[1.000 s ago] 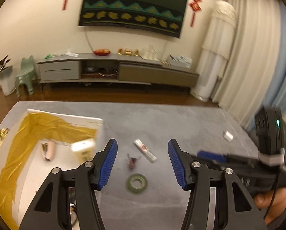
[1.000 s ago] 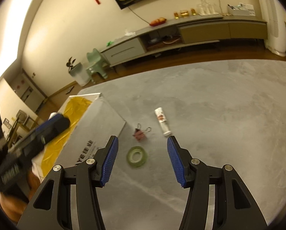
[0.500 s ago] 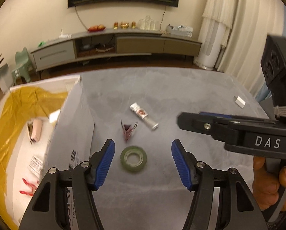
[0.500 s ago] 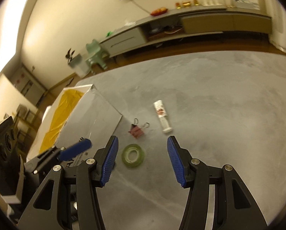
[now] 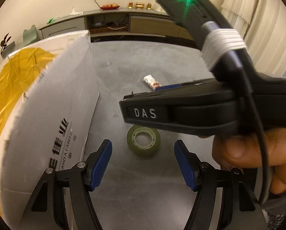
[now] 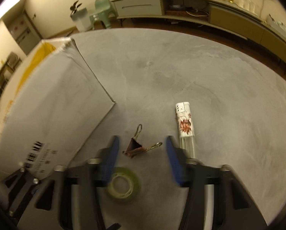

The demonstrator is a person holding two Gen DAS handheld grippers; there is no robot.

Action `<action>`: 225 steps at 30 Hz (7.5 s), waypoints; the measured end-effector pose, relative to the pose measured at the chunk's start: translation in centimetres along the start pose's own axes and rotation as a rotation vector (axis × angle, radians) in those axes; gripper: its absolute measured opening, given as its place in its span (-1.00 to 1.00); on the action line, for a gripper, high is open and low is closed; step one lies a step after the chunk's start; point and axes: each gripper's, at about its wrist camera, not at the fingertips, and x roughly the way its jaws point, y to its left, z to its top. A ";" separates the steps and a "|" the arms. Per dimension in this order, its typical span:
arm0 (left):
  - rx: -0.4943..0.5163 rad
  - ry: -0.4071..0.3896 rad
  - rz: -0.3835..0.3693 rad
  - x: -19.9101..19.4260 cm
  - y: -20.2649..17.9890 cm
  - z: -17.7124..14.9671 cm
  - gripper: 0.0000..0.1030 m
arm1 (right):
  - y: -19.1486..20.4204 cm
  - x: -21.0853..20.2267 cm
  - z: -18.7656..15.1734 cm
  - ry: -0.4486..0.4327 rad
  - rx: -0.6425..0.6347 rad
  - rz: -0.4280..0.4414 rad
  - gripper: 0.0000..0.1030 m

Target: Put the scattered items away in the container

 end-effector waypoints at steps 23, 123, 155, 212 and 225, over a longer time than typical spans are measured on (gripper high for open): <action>0.143 -0.008 -0.089 3.0 -2.4 -0.2 -0.04 | -6.4 -11.0 -13.1 -0.017 0.131 -0.050 -0.29; 0.052 -0.222 -0.241 -8.9 -0.2 2.2 -0.06 | -2.0 -13.4 -15.2 -0.255 0.327 -0.191 -0.30; -0.109 -0.377 -0.320 -17.1 5.7 -1.0 -0.06 | 9.2 -20.4 -12.4 -0.383 0.164 -0.141 -0.30; -0.548 -0.508 -0.172 -19.9 23.2 -2.6 -0.06 | 20.3 -15.7 -1.7 -0.359 -0.065 0.022 -0.30; -0.635 -0.490 -0.110 -19.1 24.9 -3.3 -0.06 | 21.7 -11.7 2.2 -0.271 -0.095 0.098 -0.30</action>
